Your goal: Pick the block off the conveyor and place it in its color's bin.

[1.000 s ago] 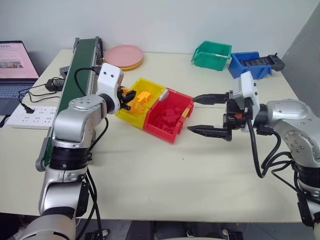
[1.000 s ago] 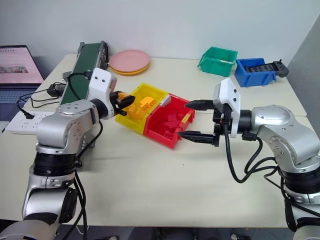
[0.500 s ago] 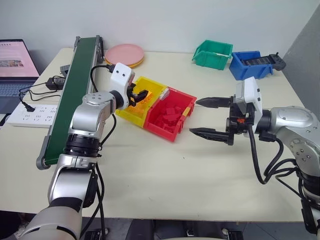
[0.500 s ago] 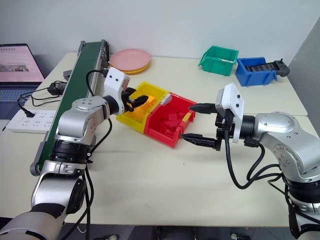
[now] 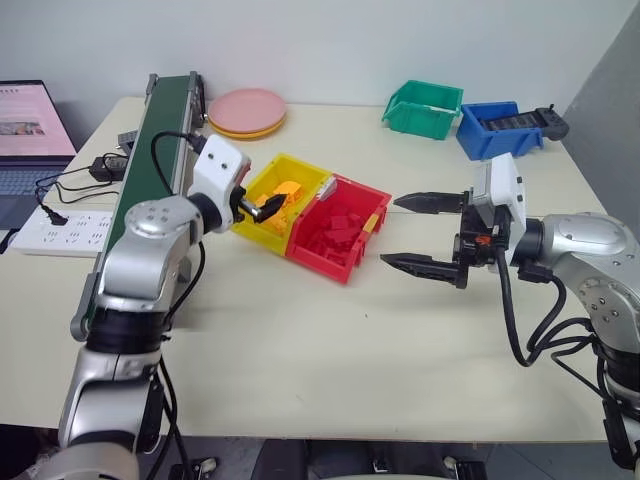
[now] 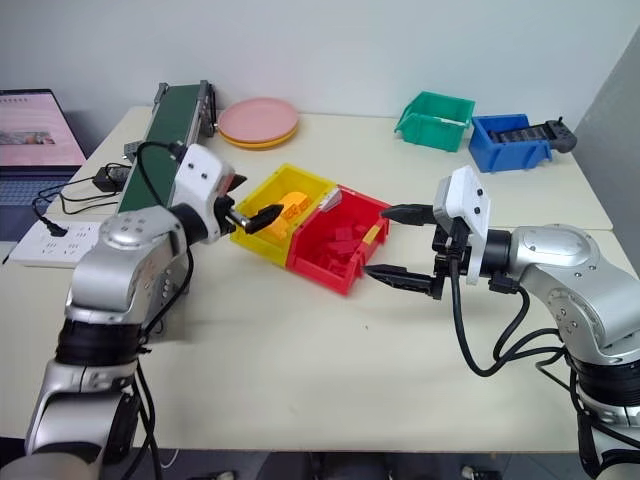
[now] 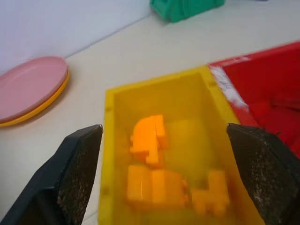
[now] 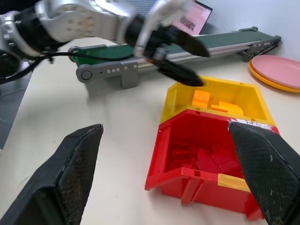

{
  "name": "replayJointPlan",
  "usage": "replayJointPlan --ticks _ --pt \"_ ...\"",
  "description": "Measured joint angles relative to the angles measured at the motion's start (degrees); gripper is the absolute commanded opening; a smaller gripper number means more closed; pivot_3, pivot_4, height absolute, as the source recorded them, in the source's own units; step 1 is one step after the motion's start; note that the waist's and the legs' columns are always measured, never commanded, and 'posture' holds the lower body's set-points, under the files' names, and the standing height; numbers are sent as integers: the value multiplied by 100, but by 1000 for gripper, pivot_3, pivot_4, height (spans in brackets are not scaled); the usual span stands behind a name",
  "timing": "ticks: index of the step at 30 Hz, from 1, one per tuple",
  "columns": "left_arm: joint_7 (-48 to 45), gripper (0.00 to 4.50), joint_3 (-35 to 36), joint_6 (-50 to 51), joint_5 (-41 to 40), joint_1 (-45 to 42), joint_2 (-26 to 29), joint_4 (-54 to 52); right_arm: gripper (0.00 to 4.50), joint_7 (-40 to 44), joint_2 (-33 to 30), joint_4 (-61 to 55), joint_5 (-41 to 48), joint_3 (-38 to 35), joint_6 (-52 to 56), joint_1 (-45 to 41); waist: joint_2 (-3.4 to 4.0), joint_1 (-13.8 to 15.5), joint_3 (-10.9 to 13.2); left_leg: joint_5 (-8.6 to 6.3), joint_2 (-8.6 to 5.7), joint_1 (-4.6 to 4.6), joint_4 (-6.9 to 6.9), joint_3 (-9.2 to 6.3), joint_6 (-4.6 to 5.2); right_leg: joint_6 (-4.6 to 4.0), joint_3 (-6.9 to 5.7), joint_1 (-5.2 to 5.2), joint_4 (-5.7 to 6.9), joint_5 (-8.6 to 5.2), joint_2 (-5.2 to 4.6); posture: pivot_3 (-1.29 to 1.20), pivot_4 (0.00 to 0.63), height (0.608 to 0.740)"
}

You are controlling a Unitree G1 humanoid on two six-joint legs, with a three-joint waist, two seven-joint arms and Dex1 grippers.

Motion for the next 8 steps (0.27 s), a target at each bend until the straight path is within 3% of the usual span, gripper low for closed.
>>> replayJointPlan --ticks 8 --pt "316 4396 749 540 -437 1247 -42 -1585 4500 -206 153 464 -1000 -36 -1337 1007 -4 14 -3 0 1 10 2 4 1 0 2 5 15 -1 1 0 150 740"
